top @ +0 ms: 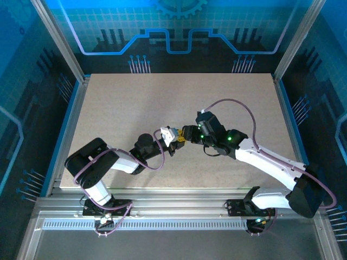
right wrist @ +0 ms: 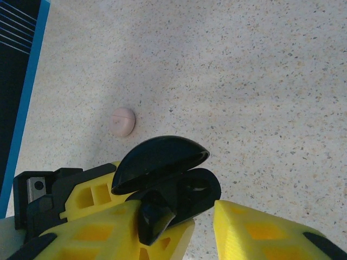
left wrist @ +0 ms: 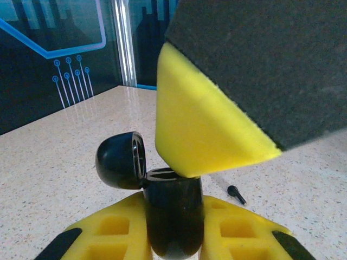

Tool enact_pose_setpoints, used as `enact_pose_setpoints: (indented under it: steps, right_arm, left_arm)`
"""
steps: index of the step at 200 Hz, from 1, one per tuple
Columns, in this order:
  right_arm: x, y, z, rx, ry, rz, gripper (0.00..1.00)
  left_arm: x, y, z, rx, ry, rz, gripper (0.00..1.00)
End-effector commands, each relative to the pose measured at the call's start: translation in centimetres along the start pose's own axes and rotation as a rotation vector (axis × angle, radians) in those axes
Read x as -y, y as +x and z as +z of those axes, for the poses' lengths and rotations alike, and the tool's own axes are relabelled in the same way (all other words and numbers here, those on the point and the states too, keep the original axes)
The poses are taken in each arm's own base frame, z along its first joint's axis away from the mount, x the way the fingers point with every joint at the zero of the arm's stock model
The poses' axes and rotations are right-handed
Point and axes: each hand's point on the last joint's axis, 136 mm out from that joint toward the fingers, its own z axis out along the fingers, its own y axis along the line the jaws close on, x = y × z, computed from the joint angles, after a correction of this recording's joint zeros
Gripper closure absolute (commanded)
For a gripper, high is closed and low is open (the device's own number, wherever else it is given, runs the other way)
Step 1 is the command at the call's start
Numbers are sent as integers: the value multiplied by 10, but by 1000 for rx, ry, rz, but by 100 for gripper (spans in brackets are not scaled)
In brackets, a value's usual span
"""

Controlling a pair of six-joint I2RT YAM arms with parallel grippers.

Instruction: Insert wireless bluetooth earbuds into charging case

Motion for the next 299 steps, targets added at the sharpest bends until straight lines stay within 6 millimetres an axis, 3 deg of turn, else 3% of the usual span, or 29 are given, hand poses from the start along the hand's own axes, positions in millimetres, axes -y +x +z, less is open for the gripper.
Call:
enact_pose_setpoints:
  steps: [1,108,215,299]
  right_arm:
    - [-6,-2,-3,-14,-25,1,59]
    - [-20,-14,-17,20,-103,-39,50]
    - [-18,-20,-29,26,-104,-52,49]
    - [-21,-36,-48,23,-133,-72,49]
  left_arm:
    - [0,-55,1,174,5,49,82]
    - [-2,-46,3,152,-1,32,82]
    - [-9,-26,6,107,-40,-3,82]
    - [-6,-24,4,101,-29,-5,82]
